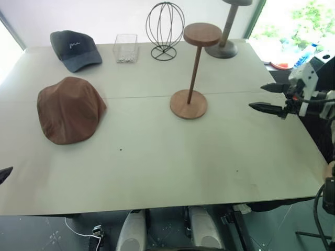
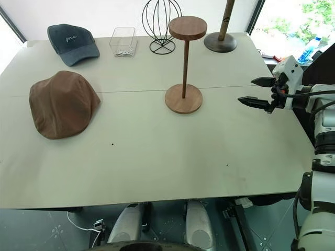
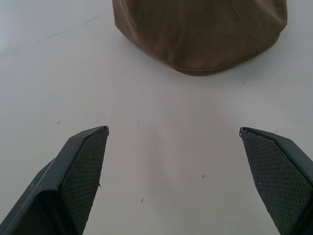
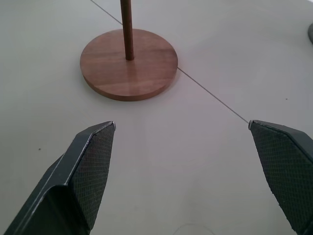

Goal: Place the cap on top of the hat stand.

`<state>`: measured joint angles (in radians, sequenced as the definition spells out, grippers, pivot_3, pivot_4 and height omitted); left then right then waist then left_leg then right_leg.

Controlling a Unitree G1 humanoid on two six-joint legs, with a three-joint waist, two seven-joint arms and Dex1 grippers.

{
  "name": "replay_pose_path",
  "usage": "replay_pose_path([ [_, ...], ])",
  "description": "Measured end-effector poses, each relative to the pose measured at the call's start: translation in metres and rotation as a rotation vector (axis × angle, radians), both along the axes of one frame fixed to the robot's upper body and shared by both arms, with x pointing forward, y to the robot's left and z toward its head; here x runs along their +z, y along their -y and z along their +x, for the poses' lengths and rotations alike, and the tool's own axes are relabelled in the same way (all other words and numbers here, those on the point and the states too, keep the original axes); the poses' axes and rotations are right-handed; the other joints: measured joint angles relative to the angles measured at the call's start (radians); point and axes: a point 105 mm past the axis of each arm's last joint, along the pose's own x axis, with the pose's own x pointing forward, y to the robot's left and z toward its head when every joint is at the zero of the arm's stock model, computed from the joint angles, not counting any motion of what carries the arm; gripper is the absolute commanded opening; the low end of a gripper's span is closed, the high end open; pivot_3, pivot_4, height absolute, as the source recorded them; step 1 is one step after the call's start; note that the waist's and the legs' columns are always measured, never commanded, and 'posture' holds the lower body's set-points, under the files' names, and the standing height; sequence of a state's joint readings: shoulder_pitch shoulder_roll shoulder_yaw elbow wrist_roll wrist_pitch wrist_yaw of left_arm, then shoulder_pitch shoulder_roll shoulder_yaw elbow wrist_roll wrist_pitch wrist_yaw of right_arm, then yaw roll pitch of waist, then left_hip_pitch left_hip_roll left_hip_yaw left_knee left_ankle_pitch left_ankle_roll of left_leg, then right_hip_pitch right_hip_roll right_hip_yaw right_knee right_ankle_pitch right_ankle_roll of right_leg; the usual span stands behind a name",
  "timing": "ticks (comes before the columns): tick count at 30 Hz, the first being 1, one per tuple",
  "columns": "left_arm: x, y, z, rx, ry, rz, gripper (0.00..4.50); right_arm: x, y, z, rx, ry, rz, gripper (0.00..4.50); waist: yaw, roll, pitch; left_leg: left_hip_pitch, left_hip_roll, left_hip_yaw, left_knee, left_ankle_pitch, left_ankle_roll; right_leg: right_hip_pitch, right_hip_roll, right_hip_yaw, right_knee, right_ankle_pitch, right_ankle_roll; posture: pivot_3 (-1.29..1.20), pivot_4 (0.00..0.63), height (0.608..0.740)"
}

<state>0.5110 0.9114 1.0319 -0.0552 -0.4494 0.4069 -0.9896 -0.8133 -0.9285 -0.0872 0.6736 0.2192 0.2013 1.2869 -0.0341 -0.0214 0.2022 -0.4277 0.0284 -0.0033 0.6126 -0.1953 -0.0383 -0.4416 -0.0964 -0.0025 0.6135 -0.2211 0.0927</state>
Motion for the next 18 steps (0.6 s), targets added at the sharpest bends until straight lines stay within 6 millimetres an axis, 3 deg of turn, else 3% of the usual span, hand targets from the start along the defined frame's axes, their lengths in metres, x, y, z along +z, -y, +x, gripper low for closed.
replay_pose_path([
  [18,0.0081,0.0024,0.0075,-0.031,0.044,-0.016,4.50,-0.0005,0.0026,0.0011,0.017,0.025,-0.014,4.48,-0.011,0.000,0.000,0.001,0.002,0.001,0.001,0.000,0.000,0.000,0.003,0.000,0.003,0.000,0.000,0.00,0.150,0.740],
])
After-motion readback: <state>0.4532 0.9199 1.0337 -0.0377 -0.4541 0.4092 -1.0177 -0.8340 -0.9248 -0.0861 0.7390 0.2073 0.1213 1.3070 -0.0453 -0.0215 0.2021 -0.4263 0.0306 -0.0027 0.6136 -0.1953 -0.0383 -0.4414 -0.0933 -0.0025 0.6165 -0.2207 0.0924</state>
